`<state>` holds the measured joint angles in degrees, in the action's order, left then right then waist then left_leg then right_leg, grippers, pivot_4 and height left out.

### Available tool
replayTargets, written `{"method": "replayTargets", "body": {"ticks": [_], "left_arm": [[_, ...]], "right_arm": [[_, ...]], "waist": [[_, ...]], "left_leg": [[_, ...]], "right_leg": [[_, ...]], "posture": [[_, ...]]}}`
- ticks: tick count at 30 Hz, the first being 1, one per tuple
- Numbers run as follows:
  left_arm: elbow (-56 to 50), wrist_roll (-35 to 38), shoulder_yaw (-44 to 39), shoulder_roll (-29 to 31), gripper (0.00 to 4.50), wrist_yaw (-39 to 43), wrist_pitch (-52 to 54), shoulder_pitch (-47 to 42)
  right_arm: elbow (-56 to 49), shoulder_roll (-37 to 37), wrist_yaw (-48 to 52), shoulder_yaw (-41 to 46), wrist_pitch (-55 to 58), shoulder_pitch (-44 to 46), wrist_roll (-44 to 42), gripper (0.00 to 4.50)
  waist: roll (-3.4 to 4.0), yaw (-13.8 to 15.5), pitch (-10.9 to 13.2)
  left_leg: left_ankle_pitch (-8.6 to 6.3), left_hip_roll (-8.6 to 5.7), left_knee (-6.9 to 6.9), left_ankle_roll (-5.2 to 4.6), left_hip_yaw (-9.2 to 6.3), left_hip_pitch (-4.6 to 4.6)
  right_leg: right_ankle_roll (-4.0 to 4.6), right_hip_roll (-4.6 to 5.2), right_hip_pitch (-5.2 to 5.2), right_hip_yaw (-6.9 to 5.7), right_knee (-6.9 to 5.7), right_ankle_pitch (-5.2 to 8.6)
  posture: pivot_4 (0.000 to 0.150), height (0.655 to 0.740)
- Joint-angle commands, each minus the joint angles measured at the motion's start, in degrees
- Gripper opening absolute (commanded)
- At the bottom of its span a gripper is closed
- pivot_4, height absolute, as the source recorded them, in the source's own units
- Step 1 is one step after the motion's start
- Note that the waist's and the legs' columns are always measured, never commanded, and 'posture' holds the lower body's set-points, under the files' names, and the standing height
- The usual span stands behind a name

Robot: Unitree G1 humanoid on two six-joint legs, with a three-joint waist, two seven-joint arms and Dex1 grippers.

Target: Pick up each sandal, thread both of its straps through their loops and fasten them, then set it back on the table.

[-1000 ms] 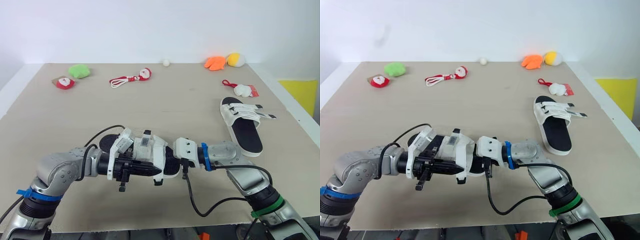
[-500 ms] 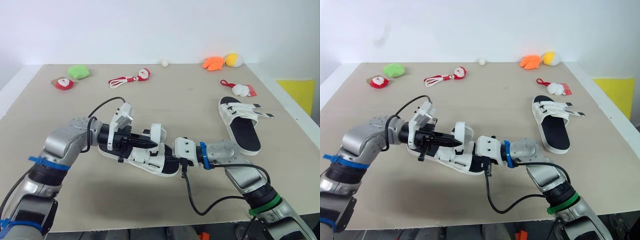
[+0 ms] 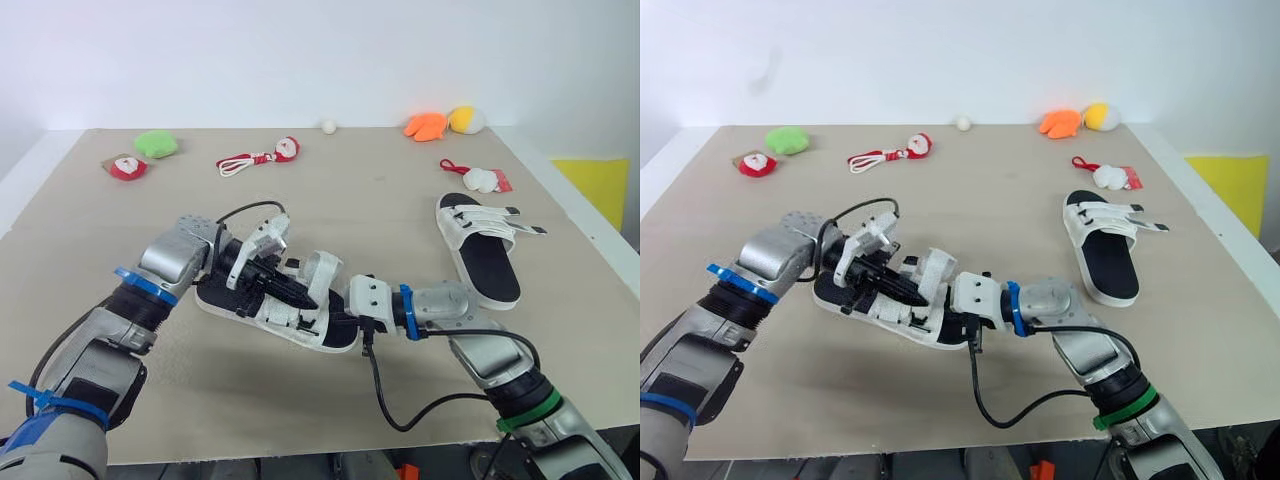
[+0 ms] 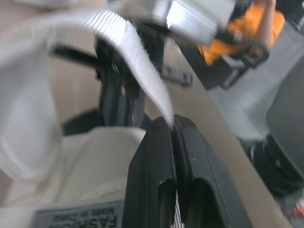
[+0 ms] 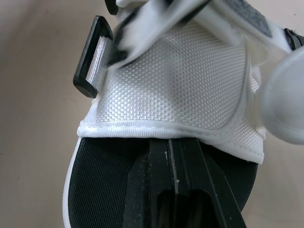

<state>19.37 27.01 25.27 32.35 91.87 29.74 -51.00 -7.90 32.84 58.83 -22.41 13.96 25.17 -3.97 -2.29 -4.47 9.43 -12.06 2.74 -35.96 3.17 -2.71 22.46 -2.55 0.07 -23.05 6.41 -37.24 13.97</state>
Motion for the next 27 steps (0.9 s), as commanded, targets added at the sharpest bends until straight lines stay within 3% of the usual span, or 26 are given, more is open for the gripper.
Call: {"method": "replayTargets", "body": {"ticks": [1, 12, 27], "left_arm": [[0.14, 0.23, 1.76, 0.38, 0.13, 0.63, -0.54, -2.02], [-5.53, 3.6, -1.52, 0.43, 0.13, 0.63, 8.38, 0.32], [-6.34, -1.2, -2.4, 1.01, 0.13, 0.57, 5.42, 2.49]], "right_arm": [[2.65, 1.35, -0.39, -2.51, 3.29, -2.47, 3.62, 0.0], [2.39, 1.16, -0.83, -2.56, 3.68, -2.7, 3.58, 0.0], [2.58, 1.11, -0.49, -2.64, 3.41, -2.45, 3.64, 0.0]], "waist": [[0.0, 0.01, 0.0], [0.0, 0.0, 0.0], [0.0, 0.01, 0.0]], "left_leg": [[0.0, 0.0, 0.0, 0.0, 0.0, 0.0], [0.0, 0.0, 0.01, -0.01, -0.01, 0.01], [0.0, 0.0, 0.01, -0.02, -0.01, 0.0]], "right_leg": [[0.0, 0.0, 0.0, 0.0, 0.0, 0.0], [0.01, -0.01, -0.01, 0.01, 0.0, 0.01], [0.01, -0.01, -0.01, 0.01, -0.01, 0.01]], "posture": [[0.15, 0.74], [0.15, 0.74], [0.15, 0.74]]}}
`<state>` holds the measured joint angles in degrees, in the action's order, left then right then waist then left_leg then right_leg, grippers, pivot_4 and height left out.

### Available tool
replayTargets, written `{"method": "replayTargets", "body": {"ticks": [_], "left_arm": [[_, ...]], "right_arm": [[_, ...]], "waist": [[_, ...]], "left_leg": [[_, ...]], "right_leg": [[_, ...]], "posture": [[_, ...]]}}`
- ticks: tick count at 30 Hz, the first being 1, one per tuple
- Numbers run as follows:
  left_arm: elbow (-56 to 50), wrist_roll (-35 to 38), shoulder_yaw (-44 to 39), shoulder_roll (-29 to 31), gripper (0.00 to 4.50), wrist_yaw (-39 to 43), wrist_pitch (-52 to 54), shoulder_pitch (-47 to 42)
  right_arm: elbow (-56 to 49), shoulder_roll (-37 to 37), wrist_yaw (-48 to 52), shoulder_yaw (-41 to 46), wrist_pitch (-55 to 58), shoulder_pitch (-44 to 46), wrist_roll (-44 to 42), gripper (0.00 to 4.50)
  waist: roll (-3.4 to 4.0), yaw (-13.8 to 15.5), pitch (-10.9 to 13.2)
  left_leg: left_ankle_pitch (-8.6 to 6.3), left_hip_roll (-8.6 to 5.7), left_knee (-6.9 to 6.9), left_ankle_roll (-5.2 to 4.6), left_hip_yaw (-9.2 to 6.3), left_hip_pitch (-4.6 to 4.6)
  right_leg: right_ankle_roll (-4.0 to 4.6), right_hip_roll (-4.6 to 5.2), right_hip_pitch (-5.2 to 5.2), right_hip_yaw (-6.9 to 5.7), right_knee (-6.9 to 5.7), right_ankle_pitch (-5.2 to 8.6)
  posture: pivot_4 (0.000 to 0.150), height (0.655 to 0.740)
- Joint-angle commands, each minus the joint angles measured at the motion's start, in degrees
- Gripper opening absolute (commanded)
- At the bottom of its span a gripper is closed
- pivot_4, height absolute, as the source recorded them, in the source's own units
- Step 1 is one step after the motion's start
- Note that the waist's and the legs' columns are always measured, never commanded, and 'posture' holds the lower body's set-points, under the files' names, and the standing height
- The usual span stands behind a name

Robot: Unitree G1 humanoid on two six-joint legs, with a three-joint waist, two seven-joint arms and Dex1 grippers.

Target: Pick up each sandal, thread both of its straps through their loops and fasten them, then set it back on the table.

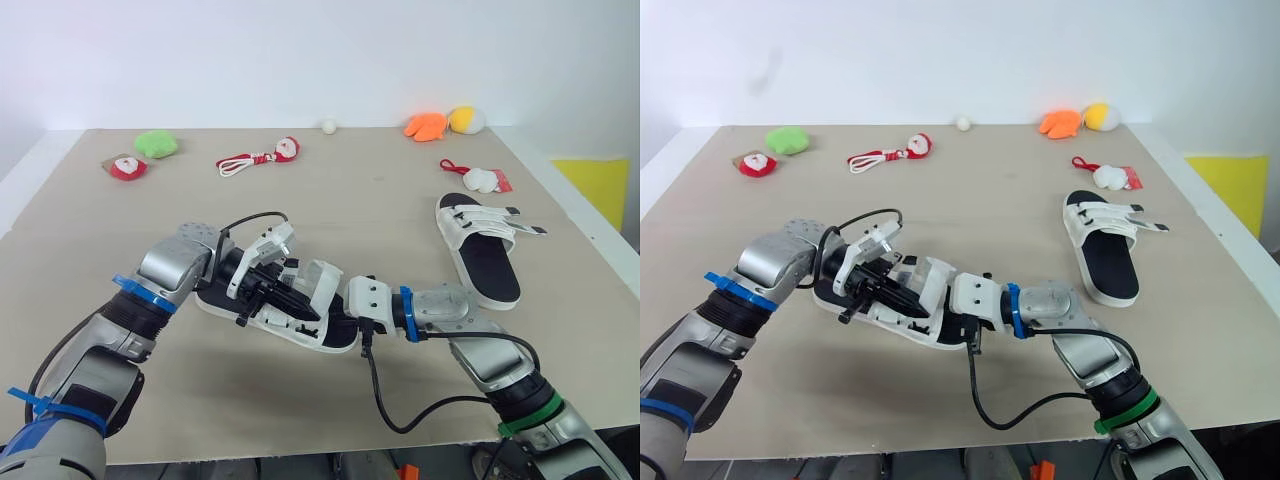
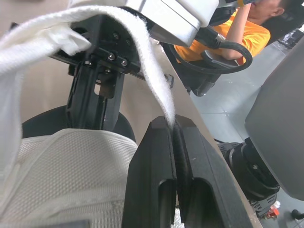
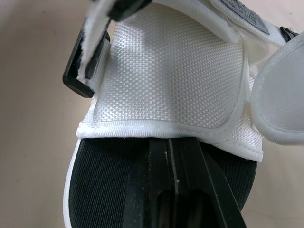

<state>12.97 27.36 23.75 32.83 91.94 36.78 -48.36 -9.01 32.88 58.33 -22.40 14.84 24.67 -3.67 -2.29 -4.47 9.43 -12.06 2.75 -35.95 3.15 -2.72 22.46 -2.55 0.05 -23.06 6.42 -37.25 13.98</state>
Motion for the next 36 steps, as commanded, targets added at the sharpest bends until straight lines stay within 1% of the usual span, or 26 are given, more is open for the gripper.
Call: {"method": "replayTargets", "body": {"ticks": [1, 5, 15, 32, 34, 35, 36], "left_arm": [[0.08, -1.84, -0.68, 0.47, 0.13, 0.52, -2.22, 0.01], [0.84, -3.02, -0.51, -0.44, 0.13, 0.4, -3.41, -0.06], [1.08, -7.06, 2.05, 0.98, 0.13, 0.56, -7.88, 1.68], [-4.51, -6.1, 1.13, 2.84, 0.13, 0.56, -6.84, 4.71], [-5.22, -6.35, 1.43, 3.52, 0.65, 0.56, -6.86, 5.05], [-5.66, -6.52, 1.59, 3.9, 0.81, 0.56, -6.89, 5.32], [-6.09, -6.58, 1.69, 4.18, 1.4, 0.56, -6.91, 5.59]], "right_arm": [[3.79, 0.97, -0.05, -2.68, 2.53, -1.85, 3.37, 0.0], [4.13, 0.61, -0.19, -2.77, 2.49, -1.51, 3.42, 0.0], [4.15, 0.59, -0.19, -2.75, 2.54, -1.66, 3.34, 0.0], [5.22, 0.25, 0.09, -2.75, 2.01, -1.0, 3.38, 0.0], [5.33, 0.24, 0.16, -2.76, 1.9, -0.93, 3.4, 0.0], [5.37, 0.26, 0.18, -2.76, 1.82, -0.9, 3.44, 0.0], [5.41, 0.26, 0.2, -2.75, 1.77, -0.9, 3.45, 0.0]], "waist": [[0.0, 0.0, 0.0], [0.0, 0.0, 0.0], [0.01, -0.02, -0.01], [0.05, -0.08, -0.03], [0.05, -0.1, -0.03], [0.06, -0.1, -0.04], [0.06, -0.09, -0.04]], "left_leg": [[0.0, 0.0, 0.0, 0.0, 0.0, 0.0], [0.0, 0.0, 0.0, 0.0, 0.0, 0.0], [0.0, 0.01, 0.0, 0.0, 0.0, -0.02], [-0.01, 0.1, 0.01, -0.01, 0.0, -0.06], [-0.01, 0.11, 0.01, -0.01, 0.0, -0.06], [-0.01, 0.11, 0.01, -0.01, 0.0, -0.06], [-0.01, 0.11, 0.01, -0.01, 0.0, -0.06]], "right_leg": [[0.0, 0.0, 0.0, 0.0, 0.0, 0.0], [0.0, 0.0, 0.0, 0.0, 0.0, 0.0], [0.0, -0.01, 0.01, 0.0, -0.01, 0.0], [0.02, -0.12, 0.0, 0.0, -0.05, 0.01], [0.02, -0.13, 0.0, 0.0, -0.06, 0.01], [0.03, -0.13, 0.0, 0.01, -0.06, 0.01], [0.03, -0.13, 0.0, 0.01, -0.06, 0.02]], "posture": [[0.15, 0.74], [0.15, 0.74], [0.15, 0.74], [0.15, 0.74], [0.15, 0.74], [0.15, 0.74], [0.15, 0.74]]}}
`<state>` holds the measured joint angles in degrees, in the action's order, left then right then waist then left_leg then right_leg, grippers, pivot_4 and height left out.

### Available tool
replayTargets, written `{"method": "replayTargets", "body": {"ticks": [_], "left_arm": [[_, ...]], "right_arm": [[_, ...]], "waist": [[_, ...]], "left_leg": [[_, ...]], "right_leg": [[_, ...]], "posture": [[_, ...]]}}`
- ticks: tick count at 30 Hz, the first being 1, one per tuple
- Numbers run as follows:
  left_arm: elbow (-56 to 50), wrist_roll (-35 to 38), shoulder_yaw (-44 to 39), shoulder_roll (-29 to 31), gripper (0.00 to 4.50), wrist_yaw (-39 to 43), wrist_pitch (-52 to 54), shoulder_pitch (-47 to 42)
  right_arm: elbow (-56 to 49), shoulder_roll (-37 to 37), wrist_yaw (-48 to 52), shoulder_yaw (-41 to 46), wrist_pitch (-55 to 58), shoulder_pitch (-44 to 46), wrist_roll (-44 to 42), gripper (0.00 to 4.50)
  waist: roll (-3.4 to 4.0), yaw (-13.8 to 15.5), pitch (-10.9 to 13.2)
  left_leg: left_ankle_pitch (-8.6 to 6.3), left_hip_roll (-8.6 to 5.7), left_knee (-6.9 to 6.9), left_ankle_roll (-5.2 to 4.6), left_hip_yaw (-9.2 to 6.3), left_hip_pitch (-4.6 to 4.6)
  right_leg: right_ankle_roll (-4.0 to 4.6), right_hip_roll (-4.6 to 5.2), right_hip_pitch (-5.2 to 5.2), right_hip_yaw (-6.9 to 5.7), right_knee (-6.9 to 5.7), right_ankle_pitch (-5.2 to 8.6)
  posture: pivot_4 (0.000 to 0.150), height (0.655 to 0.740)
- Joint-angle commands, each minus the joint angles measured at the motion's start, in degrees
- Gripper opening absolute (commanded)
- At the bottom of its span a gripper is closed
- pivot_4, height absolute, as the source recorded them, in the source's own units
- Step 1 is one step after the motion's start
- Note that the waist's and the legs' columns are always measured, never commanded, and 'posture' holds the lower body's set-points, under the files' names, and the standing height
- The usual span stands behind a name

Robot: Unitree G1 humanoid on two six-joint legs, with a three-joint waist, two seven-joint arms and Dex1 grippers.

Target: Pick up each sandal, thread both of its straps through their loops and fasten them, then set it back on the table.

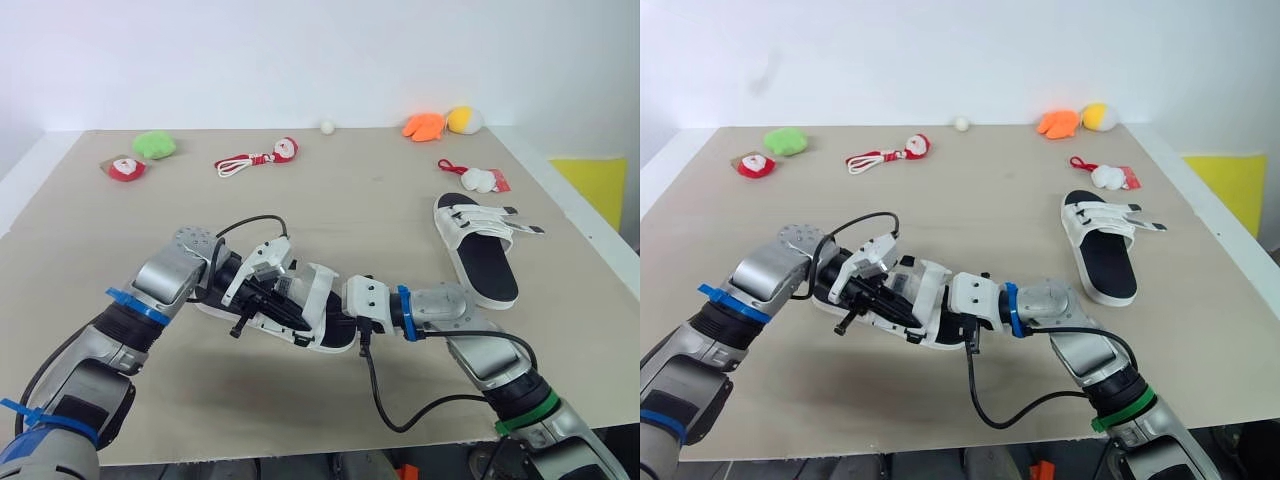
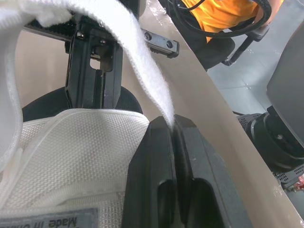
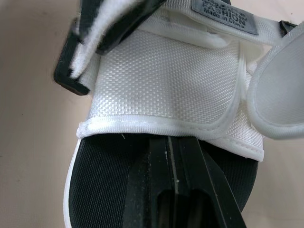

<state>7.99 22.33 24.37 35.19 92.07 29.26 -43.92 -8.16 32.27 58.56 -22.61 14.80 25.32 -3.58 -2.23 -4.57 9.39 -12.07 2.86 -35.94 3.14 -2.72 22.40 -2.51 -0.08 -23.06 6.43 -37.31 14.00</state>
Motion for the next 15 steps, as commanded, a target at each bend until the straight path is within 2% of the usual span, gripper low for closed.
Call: {"method": "replayTargets", "body": {"ticks": [1, 4, 8, 10, 12, 13, 14, 15], "left_arm": [[-1.66, -1.7, 1.07, 2.09, 1.86, 0.43, 0.32, 1.56], [-2.12, -1.83, 0.52, 2.04, 1.68, 0.17, -0.06, 1.92], [-1.28, -0.5, -2.12, 0.29, 1.68, -1.86, 0.74, 1.01], [-0.78, 1.09, -3.68, -0.61, 2.24, -2.47, 2.42, 0.23], [-0.35, 3.11, -5.55, -1.87, 2.52, -3.14, 4.83, -0.59], [-0.29, 3.94, -6.19, -2.26, 3.02, -3.22, 5.98, -0.93], [-0.34, 4.43, -6.56, -2.44, 3.26, -3.07, 6.87, -1.12], [-0.4, 4.38, -6.67, -2.56, 3.77, -3.16, 7.01, -1.13]], "right_arm": [[4.55, 0.9, 0.03, -2.54, 1.77, -1.54, 3.35, 0.0], [4.69, 0.89, 0.16, -2.59, 1.6, -1.46, 3.33, 0.0], [4.76, 0.85, 0.23, -2.66, 1.45, -1.43, 3.29, 0.0], [4.85, 0.83, 0.27, -2.68, 1.36, -1.4, 3.34, 0.0], [4.87, 0.8, 0.29, -2.69, 1.35, -1.36, 3.37, 0.0], [4.87, 0.78, 0.3, -2.7, 1.36, -1.35, 3.37, 0.0], [4.91, 0.74, 0.28, -2.73, 1.34, -1.33, 3.4, 0.0], [4.93, 0.7, 0.25, -2.72, 1.35, -1.31, 3.4, 0.0]], "waist": [[0.01, 0.01, 0.0], [0.01, 0.02, -0.01], [0.01, 0.02, -0.01], [0.01, 0.03, -0.01], [0.01, 0.03, -0.01], [0.01, 0.05, 0.0], [0.01, 0.06, 0.0], [0.01, 0.06, 0.0]], "left_leg": [[0.0, 0.0, -0.01, 0.0, 0.0, 0.0], [0.02, 0.0, -0.03, -0.03, 0.0, 0.0], [0.03, 0.0, -0.02, -0.05, 0.0, -0.02], [0.03, 0.0, -0.02, -0.05, 0.0, 0.0], [0.03, 0.0, -0.03, -0.05, 0.01, 0.01], [0.03, 0.0, -0.03, -0.05, 0.01, 0.01], [0.04, -0.01, -0.04, -0.06, -0.01, 0.01], [0.04, -0.01, -0.05, -0.07, -0.01, 0.02]], "right_leg": [[0.01, 0.0, 0.0, 0.0, 0.0, 0.0], [0.04, 0.0, 0.02, 0.01, 0.0, -0.01], [0.05, -0.01, 0.02, 0.02, 0.0, -0.01], [0.05, -0.01, 0.02, 0.02, 0.0, -0.01], [0.05, -0.01, 0.01, 0.02, 0.0, -0.02], [0.05, -0.01, 0.01, 0.02, 0.0, -0.02], [0.04, -0.02, 0.01, 0.02, -0.01, -0.02], [0.04, -0.02, 0.01, 0.02, -0.01, -0.02]], "posture": [[0.15, 0.74], [0.15, 0.74], [0.15, 0.74], [0.15, 0.74], [0.15, 0.74], [0.15, 0.74], [0.15, 0.74], [0.15, 0.74]]}}
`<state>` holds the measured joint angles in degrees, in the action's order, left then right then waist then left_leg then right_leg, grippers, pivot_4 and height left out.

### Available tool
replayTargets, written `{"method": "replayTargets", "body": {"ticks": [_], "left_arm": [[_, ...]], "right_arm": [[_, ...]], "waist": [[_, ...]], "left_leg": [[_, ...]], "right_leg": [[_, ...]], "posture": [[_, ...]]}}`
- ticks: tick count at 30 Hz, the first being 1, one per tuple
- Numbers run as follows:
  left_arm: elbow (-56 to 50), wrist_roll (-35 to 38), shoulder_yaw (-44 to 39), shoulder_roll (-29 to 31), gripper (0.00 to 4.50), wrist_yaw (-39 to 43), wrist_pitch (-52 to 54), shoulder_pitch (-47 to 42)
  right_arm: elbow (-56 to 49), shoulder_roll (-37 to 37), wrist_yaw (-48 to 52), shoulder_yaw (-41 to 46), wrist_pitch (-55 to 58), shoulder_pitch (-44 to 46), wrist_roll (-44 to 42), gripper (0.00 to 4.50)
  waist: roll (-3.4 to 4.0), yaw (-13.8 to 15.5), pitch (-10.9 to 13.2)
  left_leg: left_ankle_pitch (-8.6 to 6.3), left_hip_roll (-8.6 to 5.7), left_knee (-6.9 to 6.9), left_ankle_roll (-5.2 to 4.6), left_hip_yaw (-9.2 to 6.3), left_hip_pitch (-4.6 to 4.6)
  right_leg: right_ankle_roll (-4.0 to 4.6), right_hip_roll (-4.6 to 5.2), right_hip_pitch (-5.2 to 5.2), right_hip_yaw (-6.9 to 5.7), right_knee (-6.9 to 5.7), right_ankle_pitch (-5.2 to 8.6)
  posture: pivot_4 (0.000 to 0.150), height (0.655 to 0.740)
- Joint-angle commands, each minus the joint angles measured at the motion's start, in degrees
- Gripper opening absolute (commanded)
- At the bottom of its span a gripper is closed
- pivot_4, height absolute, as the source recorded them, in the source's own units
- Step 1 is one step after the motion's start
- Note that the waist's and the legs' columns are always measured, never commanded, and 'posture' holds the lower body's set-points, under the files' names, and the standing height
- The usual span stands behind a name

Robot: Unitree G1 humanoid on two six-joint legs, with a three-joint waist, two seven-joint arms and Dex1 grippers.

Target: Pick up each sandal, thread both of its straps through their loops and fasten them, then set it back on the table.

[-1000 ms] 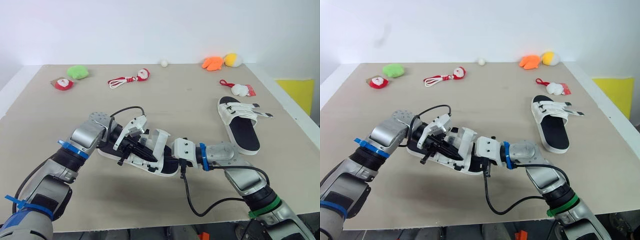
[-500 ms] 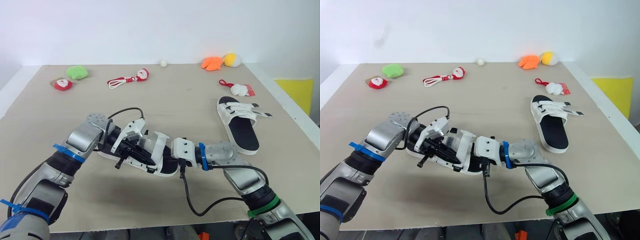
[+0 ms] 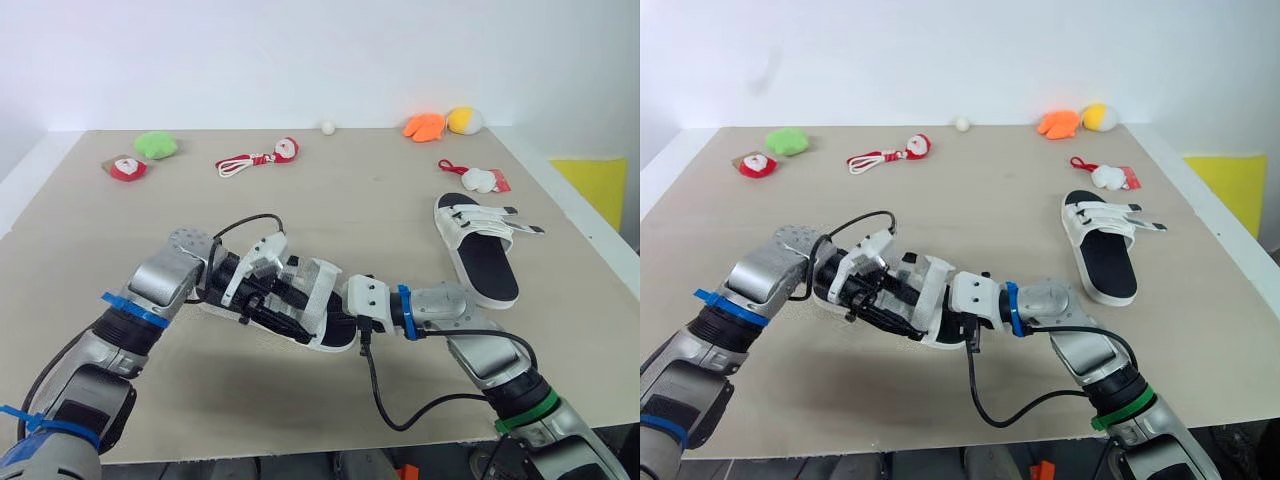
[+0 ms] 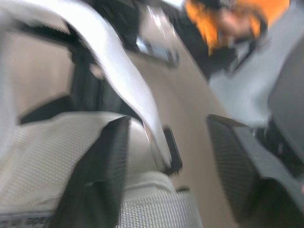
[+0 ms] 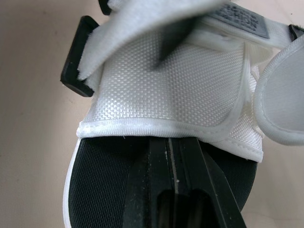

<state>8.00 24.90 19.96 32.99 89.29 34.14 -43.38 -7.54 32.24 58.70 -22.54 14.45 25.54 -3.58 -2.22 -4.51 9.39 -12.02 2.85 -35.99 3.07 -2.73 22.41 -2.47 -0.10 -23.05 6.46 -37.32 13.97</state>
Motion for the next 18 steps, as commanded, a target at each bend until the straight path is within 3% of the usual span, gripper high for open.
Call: {"method": "replayTargets", "body": {"ticks": [1, 2, 11, 15, 16, 18], "left_arm": [[-0.41, 1.68, -2.35, -0.52, 4.2, -0.52, 2.1, -1.64], [-0.35, 1.92, -2.66, -0.83, 4.48, -0.87, 2.52, -1.65], [0.86, 3.97, -5.22, -4.12, 4.48, -4.08, 5.78, -2.97], [0.51, 4.24, -5.52, -4.67, 3.41, -4.5, 6.35, -2.94], [0.38, 4.3, -5.59, -4.72, 2.85, -4.54, 6.49, -2.91], [0.07, 4.41, -5.59, -4.65, 2.31, -4.37, 6.66, -2.87]], "right_arm": [[4.31, 0.68, 0.05, -2.77, 1.74, -1.52, 3.41, 0.0], [4.28, 0.66, 0.03, -2.76, 1.79, -1.52, 3.39, 0.0], [3.89, 0.8, -0.06, -2.75, 2.04, -2.0, 3.34, 0.0], [3.82, 0.8, -0.07, -2.77, 2.09, -2.03, 3.37, 0.0], [3.78, 0.81, -0.05, -2.79, 2.1, -2.04, 3.37, 0.0], [3.78, 0.82, -0.04, -2.81, 2.08, -2.04, 3.36, 0.0]], "waist": [[0.0, 0.0, 0.0], [0.0, 0.0, 0.0], [0.0, 0.0, 0.0], [0.0, 0.0, 0.0], [0.0, -0.01, 0.0], [0.0, -0.01, 0.0]], "left_leg": [[0.0, 0.0, 0.0, 0.0, 0.0, 0.0], [0.0, 0.0, 0.0, 0.0, 0.0, 0.0], [0.0, 0.0, 0.0, 0.0, 0.0, 0.0], [0.0, 0.0, 0.0, 0.0, 0.0, 0.0], [0.0, 0.0, 0.0, 0.0, -0.01, 0.0], [0.0, 0.0, 0.0, 0.0, 0.0, 0.0]], "right_leg": [[0.0, 0.0, 0.0, 0.0, 0.0, 0.0], [0.0, 0.0, 0.0, 0.0, 0.0, 0.0], [-0.03, -0.01, 0.0, 0.0, 0.0, -0.02], [-0.04, -0.01, 0.0, 0.01, 0.0, -0.03], [-0.04, -0.01, 0.0, 0.0, 0.0, -0.03], [-0.04, -0.01, 0.0, 0.01, 0.0, -0.03]], "posture": [[0.15, 0.74], [0.15, 0.74], [0.15, 0.74], [0.15, 0.74], [0.15, 0.74], [0.15, 0.74]]}}
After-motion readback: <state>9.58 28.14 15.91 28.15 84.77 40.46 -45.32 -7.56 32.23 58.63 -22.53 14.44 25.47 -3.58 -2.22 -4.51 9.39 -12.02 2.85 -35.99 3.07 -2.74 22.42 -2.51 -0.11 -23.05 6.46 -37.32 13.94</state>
